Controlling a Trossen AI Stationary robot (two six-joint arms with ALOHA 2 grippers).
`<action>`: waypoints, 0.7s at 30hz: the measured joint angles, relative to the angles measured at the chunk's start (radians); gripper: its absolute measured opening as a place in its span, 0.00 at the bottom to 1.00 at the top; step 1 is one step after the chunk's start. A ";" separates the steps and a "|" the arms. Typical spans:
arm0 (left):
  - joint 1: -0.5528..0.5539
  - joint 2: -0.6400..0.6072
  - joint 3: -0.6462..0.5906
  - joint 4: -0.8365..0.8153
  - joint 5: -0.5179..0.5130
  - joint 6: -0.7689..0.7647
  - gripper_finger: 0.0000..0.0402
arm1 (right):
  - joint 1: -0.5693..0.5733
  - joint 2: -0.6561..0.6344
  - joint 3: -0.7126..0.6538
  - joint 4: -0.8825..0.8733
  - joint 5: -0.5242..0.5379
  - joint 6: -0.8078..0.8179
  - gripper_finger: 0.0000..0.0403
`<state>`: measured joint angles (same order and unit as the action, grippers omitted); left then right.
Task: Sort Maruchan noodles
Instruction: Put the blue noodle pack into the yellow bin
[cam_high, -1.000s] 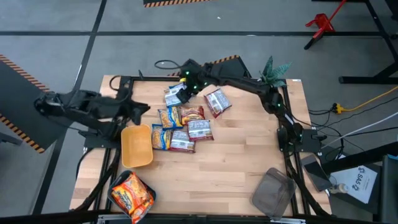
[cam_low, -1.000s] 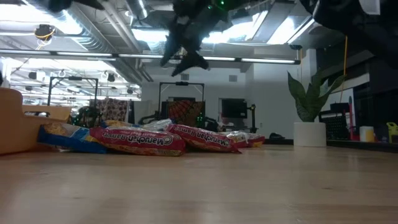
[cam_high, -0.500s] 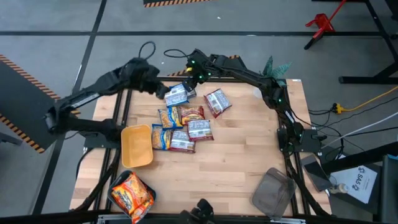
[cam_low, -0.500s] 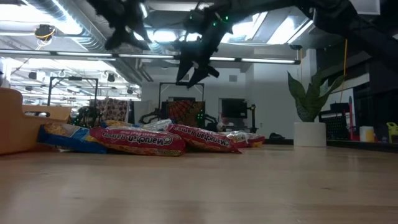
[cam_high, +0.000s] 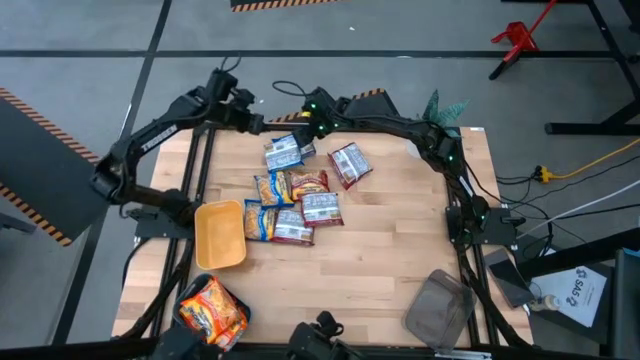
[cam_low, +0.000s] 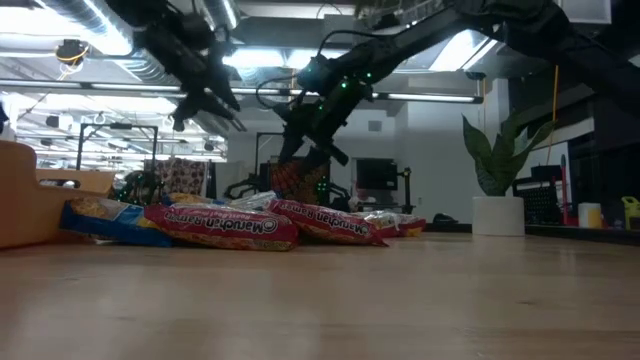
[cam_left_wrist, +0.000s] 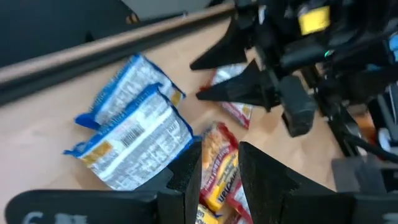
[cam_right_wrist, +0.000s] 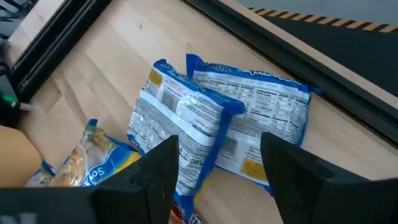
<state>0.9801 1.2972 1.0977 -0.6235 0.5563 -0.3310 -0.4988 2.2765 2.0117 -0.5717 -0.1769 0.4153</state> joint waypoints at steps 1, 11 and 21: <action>0.000 0.021 0.000 0.001 0.005 0.002 0.25 | 0.000 0.000 -0.006 0.005 0.000 -0.002 0.53; 0.000 0.180 0.000 0.041 -0.001 0.004 0.25 | 0.002 0.000 -0.057 0.076 -0.025 0.002 0.72; 0.027 0.255 0.000 0.016 -0.071 -0.006 0.25 | 0.002 0.013 -0.058 0.115 0.010 0.057 0.75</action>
<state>1.0070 1.5526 1.0977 -0.6079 0.4858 -0.3369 -0.4969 2.2890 1.9537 -0.4564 -0.1667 0.4723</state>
